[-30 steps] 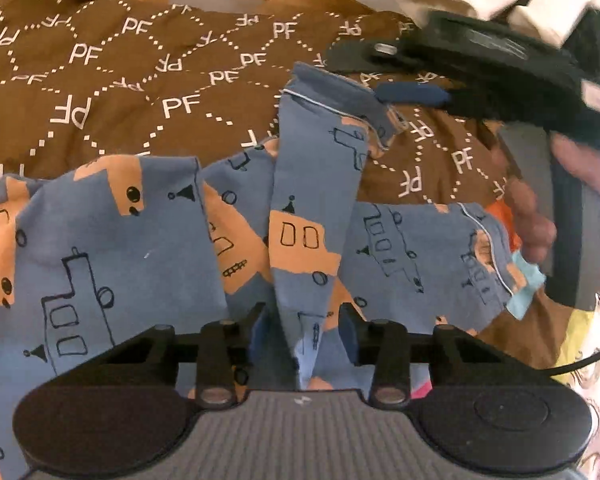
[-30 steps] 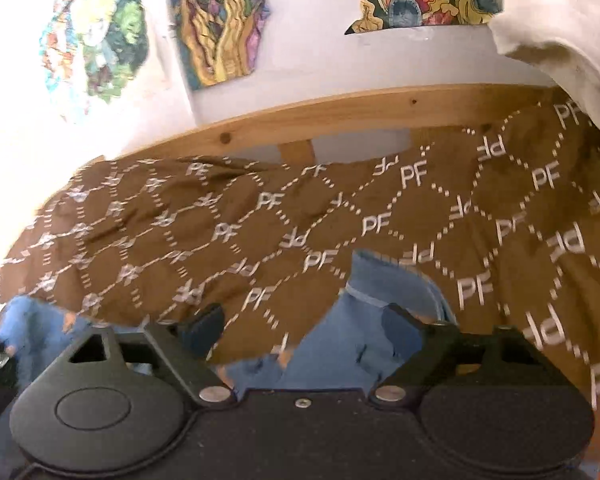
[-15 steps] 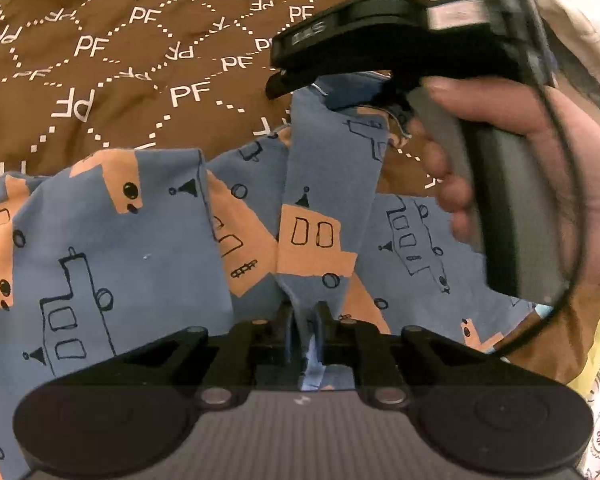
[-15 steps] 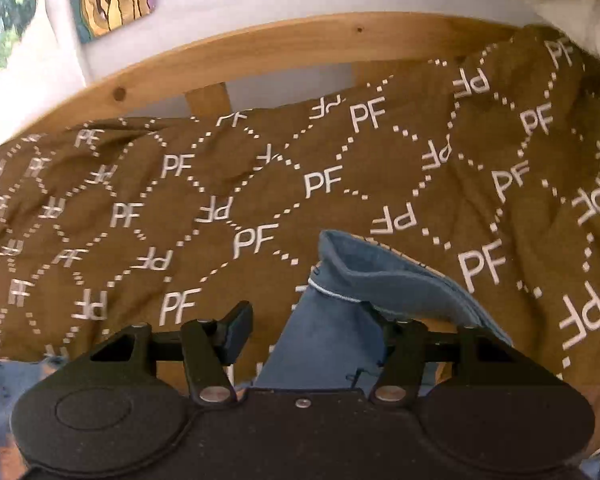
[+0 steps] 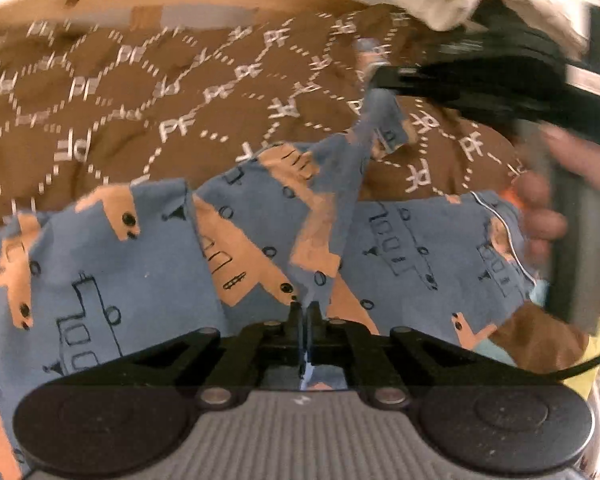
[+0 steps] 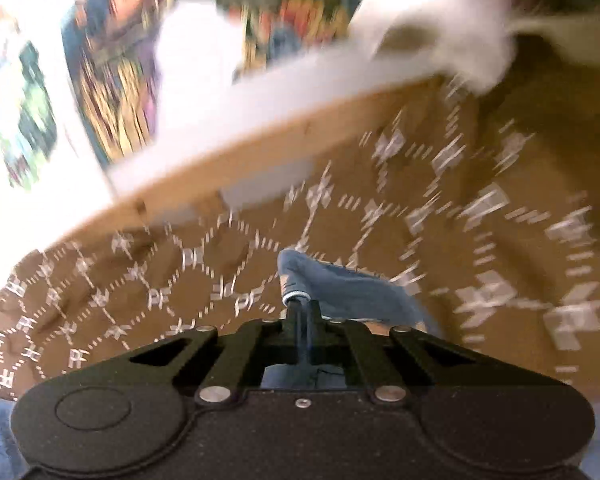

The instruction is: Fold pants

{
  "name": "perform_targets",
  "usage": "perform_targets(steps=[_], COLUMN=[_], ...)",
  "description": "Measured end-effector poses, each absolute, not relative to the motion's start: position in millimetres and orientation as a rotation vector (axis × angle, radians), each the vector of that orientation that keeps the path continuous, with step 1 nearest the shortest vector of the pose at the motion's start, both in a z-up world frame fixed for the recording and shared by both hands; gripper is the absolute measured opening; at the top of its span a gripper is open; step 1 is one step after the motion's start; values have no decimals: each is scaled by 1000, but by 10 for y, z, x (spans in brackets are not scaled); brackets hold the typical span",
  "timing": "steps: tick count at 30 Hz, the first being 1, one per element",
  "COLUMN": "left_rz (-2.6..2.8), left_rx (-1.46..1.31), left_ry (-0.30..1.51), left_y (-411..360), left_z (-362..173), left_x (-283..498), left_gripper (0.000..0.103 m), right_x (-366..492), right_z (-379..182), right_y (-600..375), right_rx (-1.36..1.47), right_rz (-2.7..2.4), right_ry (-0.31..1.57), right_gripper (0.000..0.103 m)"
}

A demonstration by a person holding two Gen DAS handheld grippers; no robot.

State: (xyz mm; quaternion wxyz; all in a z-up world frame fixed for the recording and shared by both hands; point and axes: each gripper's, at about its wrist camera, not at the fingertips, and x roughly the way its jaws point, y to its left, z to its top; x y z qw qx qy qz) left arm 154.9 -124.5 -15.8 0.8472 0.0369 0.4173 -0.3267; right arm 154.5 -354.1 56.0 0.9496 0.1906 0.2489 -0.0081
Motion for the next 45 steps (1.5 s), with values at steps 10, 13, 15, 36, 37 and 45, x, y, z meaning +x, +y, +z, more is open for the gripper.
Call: perform_targets(steps=[10, 13, 15, 36, 37, 45], left_rz=[-835, -864, -870, -872, -872, -883], left_rx=[383, 484, 491, 468, 471, 376], left_ry=[758, 733, 746, 787, 791, 832], left_y=[-1630, -1729, -1748, -1701, -1707, -1637], left_z=[-105, -194, -222, -264, -265, -217], left_x=[1026, 889, 880, 944, 946, 979], left_gripper=[1, 1, 1, 1, 1, 8], right_x=[57, -65, -106, -97, -104, 170], right_z=[420, 188, 84, 110, 93, 384], right_y=[-4198, -4244, -4284, -4329, -4330, -4225], right_rx=[600, 621, 633, 472, 460, 142], right_rz=[-217, -251, -255, -327, -336, -178], right_ry=[485, 554, 585, 605, 615, 597], right_gripper=[1, 3, 11, 8, 17, 66])
